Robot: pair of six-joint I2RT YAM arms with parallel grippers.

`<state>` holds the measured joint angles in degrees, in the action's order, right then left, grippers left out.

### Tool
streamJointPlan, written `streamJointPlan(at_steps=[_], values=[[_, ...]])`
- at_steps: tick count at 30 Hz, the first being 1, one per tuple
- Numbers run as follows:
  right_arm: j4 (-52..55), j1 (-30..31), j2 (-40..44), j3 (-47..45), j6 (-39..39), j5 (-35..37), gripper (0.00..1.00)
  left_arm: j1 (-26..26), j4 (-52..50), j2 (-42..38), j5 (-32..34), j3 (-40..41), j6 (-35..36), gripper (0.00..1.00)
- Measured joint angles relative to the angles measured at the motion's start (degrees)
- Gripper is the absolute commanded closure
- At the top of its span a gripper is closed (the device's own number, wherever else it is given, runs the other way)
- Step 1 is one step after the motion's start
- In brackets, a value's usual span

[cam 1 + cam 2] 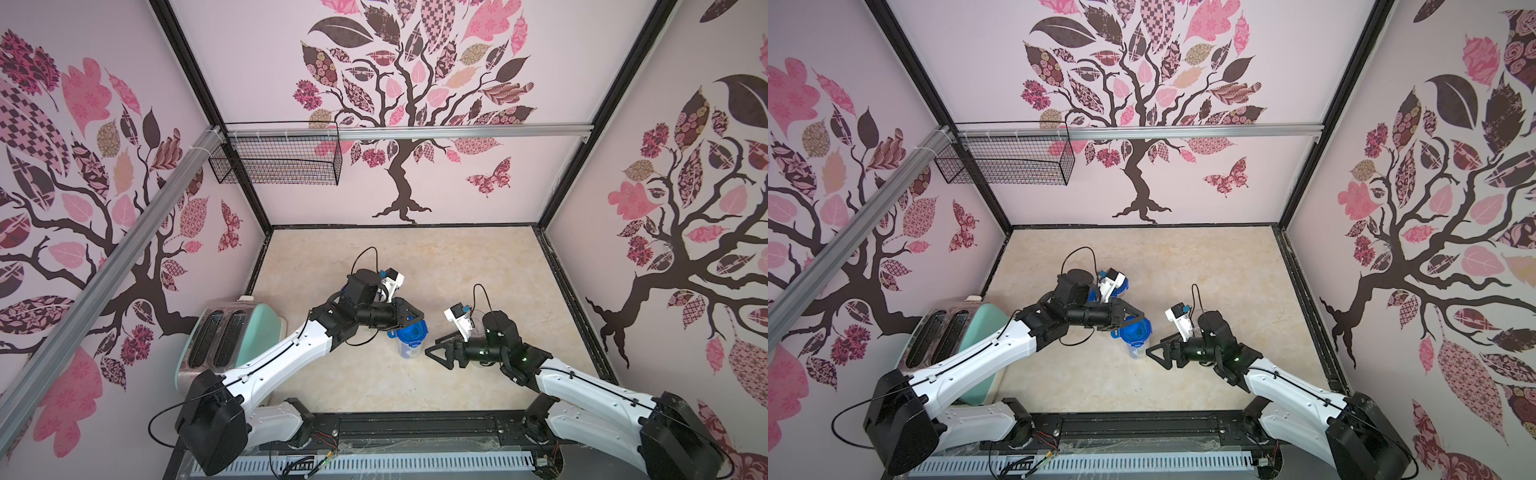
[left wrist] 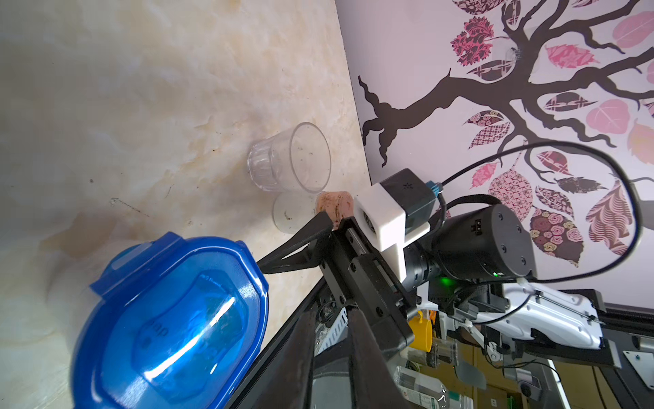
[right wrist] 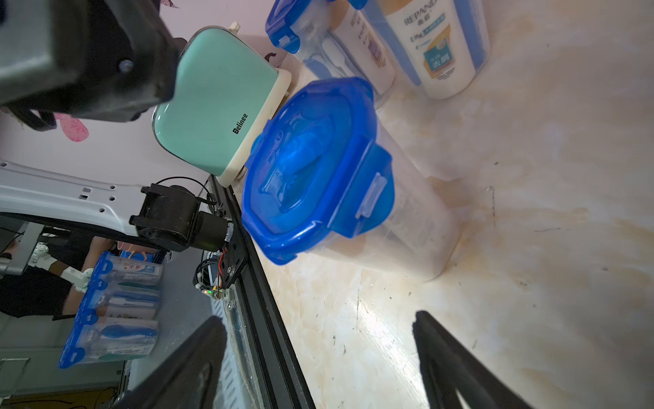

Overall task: Take out toiletry kits
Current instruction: Unfasten the latch on the container.

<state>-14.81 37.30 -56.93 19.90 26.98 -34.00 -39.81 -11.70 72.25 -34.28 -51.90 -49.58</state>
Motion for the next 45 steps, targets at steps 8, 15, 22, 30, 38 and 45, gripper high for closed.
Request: streamJointPlan(at_steps=[8,15,22,30,38,45], values=[[-0.85,0.0,-0.15,-0.92,0.02,0.61,0.15,0.0,4.76,2.34,-1.07,3.23,-1.33,1.0],[-0.98,0.0,-0.22,-0.92,0.09,0.5,0.15,0.02,7.89,2.64,-1.64,7.02,-1.73,1.0],[-1.77,0.0,-0.17,-1.22,0.24,0.15,0.15,0.76,11.61,4.02,-3.52,8.74,-2.95,1.0],[-2.16,0.0,-0.11,-1.22,0.22,-0.11,0.15,1.99,16.11,5.62,-5.29,10.38,-3.41,1.0],[-2.16,0.0,-0.11,-1.22,0.22,-0.13,0.15,2.34,19.87,5.81,-6.88,12.17,-4.17,1.0],[-2.16,0.0,-0.11,-1.22,0.22,-0.35,0.15,2.67,21.55,6.1,-7.65,12.9,-4.28,1.0]])
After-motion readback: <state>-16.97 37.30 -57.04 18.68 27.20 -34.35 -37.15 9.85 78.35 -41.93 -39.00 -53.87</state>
